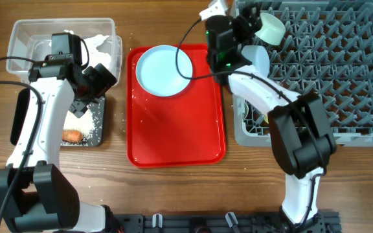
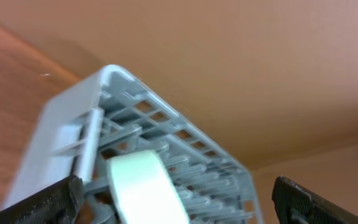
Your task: Sort waste into correct bins and load items into the dishwasher rack
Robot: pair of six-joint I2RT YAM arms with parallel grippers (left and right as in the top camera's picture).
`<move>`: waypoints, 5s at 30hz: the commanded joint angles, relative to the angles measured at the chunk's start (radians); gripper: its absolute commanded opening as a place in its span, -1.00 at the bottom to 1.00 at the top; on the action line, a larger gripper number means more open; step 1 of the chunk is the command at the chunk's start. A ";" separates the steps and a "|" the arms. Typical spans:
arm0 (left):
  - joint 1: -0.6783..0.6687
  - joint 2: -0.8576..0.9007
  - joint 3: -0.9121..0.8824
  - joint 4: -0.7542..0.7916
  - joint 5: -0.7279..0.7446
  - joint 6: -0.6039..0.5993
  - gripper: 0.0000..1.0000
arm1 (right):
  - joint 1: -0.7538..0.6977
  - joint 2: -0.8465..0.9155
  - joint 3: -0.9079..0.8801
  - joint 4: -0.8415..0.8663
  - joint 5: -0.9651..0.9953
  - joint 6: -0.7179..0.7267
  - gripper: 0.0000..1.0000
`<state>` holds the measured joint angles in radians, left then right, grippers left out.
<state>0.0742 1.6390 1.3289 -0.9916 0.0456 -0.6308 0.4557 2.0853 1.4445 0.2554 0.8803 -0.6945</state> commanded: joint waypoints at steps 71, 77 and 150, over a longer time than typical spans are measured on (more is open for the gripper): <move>0.002 -0.020 0.011 0.000 -0.013 -0.006 1.00 | -0.365 -0.548 0.152 -0.691 0.106 0.455 -0.91; 0.002 -0.020 0.011 0.000 -0.014 -0.006 1.00 | -0.407 -0.433 0.151 -0.690 0.105 0.332 -0.92; 0.002 -0.020 0.011 -0.001 -0.013 -0.006 1.00 | -0.159 -0.951 -0.023 -0.936 -0.848 0.583 0.99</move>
<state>0.0742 1.6379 1.3293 -0.9920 0.0456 -0.6308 0.3206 1.2186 1.5230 -0.7471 -0.0238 -0.0753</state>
